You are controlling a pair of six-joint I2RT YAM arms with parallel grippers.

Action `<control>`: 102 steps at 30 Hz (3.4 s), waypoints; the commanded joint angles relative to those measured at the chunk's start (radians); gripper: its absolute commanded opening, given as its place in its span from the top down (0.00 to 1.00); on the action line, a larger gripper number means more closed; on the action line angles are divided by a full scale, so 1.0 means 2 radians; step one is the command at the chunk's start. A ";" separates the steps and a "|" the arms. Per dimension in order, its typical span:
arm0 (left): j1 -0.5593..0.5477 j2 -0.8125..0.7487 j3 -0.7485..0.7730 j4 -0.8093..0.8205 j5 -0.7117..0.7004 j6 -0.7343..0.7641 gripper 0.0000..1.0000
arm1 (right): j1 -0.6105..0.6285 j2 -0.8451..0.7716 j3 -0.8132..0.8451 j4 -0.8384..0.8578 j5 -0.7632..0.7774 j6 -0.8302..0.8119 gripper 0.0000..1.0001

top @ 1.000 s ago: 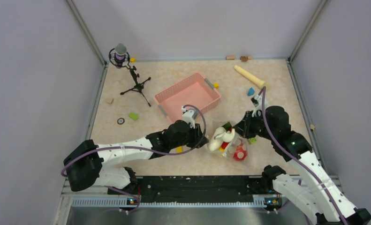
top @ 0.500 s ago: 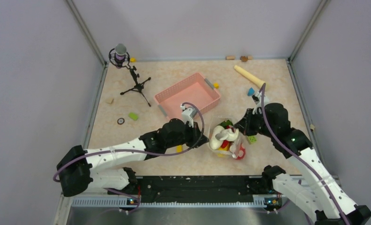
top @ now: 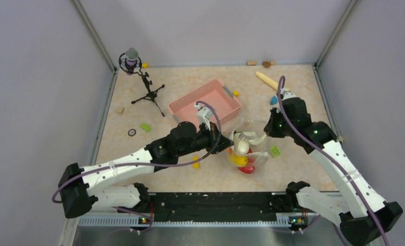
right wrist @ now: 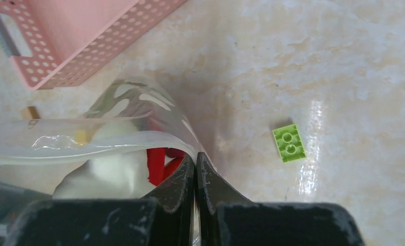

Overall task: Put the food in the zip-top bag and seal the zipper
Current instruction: Place the fake vegetable in the zipper food storage bag, then adjust the zipper food storage bag at the center of the board.

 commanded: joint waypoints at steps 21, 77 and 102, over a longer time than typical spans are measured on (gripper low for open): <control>0.006 0.082 0.117 -0.069 -0.125 0.056 1.00 | 0.122 0.010 0.044 0.034 0.046 0.006 1.00; 0.040 -0.018 0.013 -0.006 0.115 0.276 0.03 | 0.120 0.094 0.097 -0.121 0.398 0.203 1.00; 0.039 0.061 -0.110 0.236 0.212 0.322 0.17 | 0.084 0.014 0.008 -0.057 0.299 0.166 1.00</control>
